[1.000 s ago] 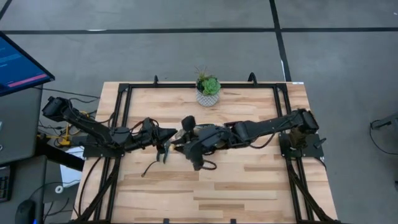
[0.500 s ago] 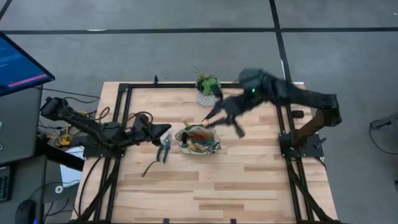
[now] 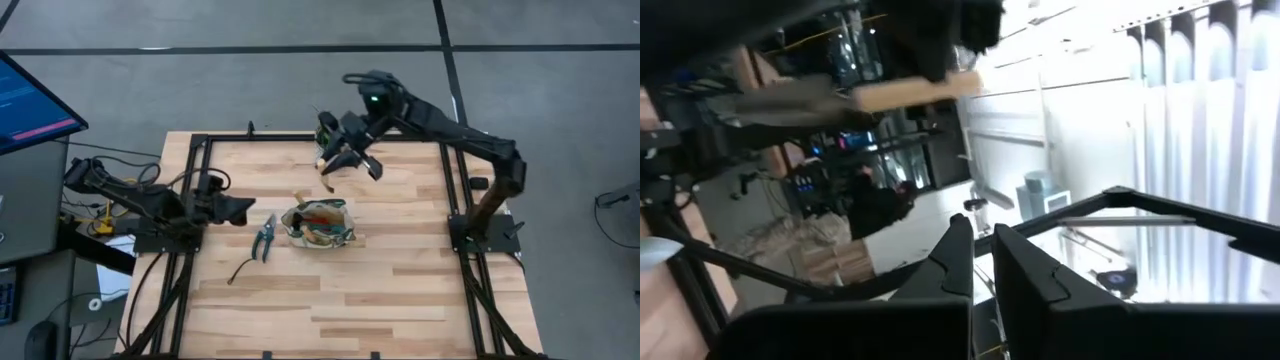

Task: Pick & Place Garden tools in Gardening bag
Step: Put the trowel into the gardening bag

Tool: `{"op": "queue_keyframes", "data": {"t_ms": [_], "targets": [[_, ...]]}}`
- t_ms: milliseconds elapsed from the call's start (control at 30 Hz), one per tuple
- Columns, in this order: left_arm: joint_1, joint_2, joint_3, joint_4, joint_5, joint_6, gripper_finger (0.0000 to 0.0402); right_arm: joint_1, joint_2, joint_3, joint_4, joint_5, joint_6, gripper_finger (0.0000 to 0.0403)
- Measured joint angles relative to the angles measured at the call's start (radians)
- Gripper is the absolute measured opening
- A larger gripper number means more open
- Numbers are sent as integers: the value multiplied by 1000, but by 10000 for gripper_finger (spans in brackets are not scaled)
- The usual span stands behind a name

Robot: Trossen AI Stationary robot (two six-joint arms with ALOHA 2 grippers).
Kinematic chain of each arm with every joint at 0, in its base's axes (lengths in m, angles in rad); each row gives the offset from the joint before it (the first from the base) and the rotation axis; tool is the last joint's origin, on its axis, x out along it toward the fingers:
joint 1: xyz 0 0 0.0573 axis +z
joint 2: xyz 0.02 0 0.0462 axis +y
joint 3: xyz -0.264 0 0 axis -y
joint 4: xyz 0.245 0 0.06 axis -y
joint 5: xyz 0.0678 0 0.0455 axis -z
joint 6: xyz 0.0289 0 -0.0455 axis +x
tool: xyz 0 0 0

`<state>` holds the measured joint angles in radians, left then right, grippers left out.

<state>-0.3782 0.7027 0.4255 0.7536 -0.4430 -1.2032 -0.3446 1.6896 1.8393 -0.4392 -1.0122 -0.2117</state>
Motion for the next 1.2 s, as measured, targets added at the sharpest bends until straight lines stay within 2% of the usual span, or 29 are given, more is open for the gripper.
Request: {"op": "queue_keyframes", "data": {"t_ms": [167, 300, 367, 500, 633, 833, 1000, 1200], "targets": [[0, -14, 0, -1, 5, 1, 8, -33, 76, 0, -2, -164, -49, 58], [0, -16, 0, 4, -5, 2, 8, -59, 107, -32, -61, -236, -157, 58], [0, -16, 0, 4, -28, 3, 8, -85, 121, -50, -61, -262, -205, 58], [0, -16, 0, 4, -105, 3, 8, -153, 134, -98, -63, -392, -305, 58], [0, -16, 0, 4, -180, 3, 8, -204, 133, -152, -62, -438, -401, 58], [0, -16, 0, 4, -291, 3, 8, -239, 140, -215, 35, -483, -456, 58], [0, -14, 0, 4, -339, 3, 8, -221, 200, -242, 126, -550, -430, 58], [0, -14, 0, 4, -369, 3, 8, -208, 275, -244, 133, -554, -422, 58]]}}
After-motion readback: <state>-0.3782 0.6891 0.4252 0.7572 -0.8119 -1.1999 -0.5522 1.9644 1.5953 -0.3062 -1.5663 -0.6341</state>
